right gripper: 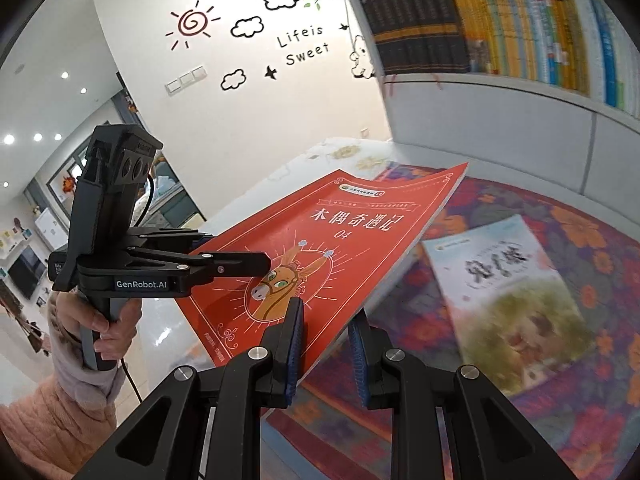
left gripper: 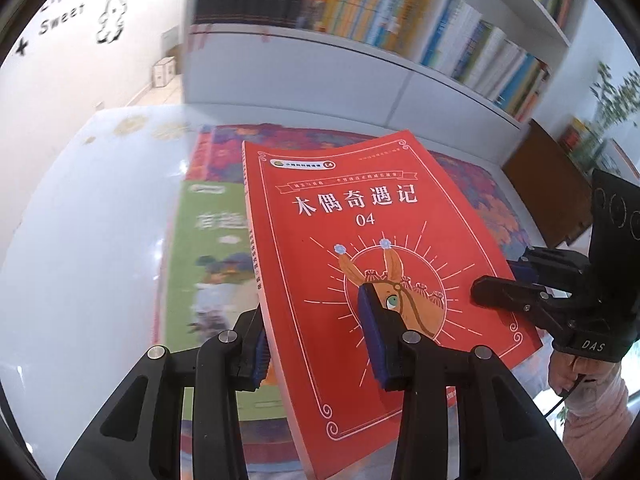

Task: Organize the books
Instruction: 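Carry the upright red book toward the stack with both grippers, then lower the red book onto the stack and open both grippers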

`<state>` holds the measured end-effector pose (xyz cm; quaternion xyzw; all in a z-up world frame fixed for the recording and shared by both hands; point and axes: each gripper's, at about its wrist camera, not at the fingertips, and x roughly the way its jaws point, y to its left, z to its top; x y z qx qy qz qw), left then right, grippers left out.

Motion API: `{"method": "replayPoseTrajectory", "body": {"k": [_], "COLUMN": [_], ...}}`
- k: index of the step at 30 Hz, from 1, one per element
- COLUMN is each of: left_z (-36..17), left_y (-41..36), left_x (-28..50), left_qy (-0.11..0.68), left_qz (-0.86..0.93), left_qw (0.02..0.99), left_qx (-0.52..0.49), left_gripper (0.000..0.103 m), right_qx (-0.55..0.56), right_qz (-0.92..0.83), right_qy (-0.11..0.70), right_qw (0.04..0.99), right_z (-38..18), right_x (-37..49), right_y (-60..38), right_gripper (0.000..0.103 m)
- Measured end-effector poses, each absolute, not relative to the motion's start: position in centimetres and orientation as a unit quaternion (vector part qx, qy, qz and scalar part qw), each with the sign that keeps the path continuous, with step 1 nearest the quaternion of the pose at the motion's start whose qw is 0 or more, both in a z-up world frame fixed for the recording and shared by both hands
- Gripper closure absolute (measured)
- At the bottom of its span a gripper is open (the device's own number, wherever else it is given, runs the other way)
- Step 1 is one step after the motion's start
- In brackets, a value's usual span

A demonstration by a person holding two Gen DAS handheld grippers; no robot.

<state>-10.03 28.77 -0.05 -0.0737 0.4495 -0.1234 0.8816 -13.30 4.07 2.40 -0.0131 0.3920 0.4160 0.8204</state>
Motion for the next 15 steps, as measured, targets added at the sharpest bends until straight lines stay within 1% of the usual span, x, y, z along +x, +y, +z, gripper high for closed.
{"method": "replayPoseTrajectory", "body": {"k": [9,11,12,15], "left_z": [-4.1,-4.8,-5.2,-5.7], "left_y": [33.8,34.0,34.1,33.5], "left_x": [-8.6,-8.3,-8.2,-8.3], "left_qy": [0.481,0.485,0.488,0.485], "left_qz": [-0.104,-0.097,-0.089,-0.075], "left_qw": [0.865,0.864,0.864,0.868], "left_qx": [-0.101,-0.097,-0.091,-0.068], "left_gripper": [0.066,0.065,0.063,0.063], "right_qx": [-0.014,-0.005,0.001,0.014], "right_qz": [0.425,0.422,0.423,0.41], "right_qy": [0.417,0.431,0.436,0.463], "right_qw": [0.803,0.797,0.794,0.786], "right_z": [-0.9,-2.1,-2.6,-3.9], "right_x": [-11.6,-11.2,-11.1,-10.8], "right_y": [9.3,9.7,9.7,10.1], "right_gripper": [0.082,0.081,0.081,0.081]}}
